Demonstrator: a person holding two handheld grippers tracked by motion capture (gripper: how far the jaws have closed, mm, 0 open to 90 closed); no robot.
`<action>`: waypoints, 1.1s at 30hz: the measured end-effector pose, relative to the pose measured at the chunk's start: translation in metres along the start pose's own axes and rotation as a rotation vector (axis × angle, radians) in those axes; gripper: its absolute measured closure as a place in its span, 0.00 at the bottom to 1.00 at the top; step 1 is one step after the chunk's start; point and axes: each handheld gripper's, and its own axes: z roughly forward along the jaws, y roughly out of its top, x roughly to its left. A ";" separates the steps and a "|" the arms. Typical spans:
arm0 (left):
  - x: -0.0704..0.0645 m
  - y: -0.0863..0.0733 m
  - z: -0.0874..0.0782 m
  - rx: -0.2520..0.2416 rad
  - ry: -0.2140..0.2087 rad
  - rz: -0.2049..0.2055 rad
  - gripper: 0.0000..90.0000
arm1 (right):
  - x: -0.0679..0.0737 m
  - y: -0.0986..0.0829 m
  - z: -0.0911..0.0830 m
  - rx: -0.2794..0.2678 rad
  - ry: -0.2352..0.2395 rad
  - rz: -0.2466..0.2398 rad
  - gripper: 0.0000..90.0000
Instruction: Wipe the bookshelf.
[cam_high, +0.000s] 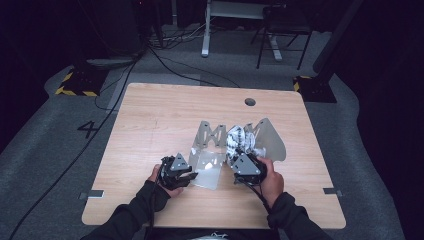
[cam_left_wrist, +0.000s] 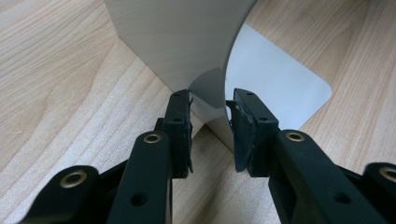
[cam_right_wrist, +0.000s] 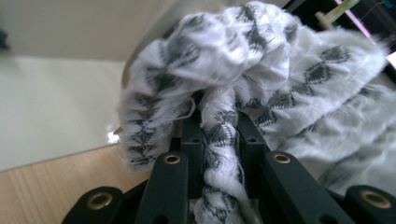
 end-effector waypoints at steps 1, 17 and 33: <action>0.000 0.000 0.000 0.000 0.004 0.005 0.76 | 0.003 -0.003 0.005 0.020 0.012 -0.010 0.86; 0.000 0.000 -0.001 0.001 -0.004 0.009 0.77 | 0.009 -0.019 0.020 0.032 0.136 0.057 0.86; -0.001 0.000 0.000 -0.001 -0.005 0.006 0.78 | -0.038 0.001 -0.050 -0.181 -0.090 0.137 0.86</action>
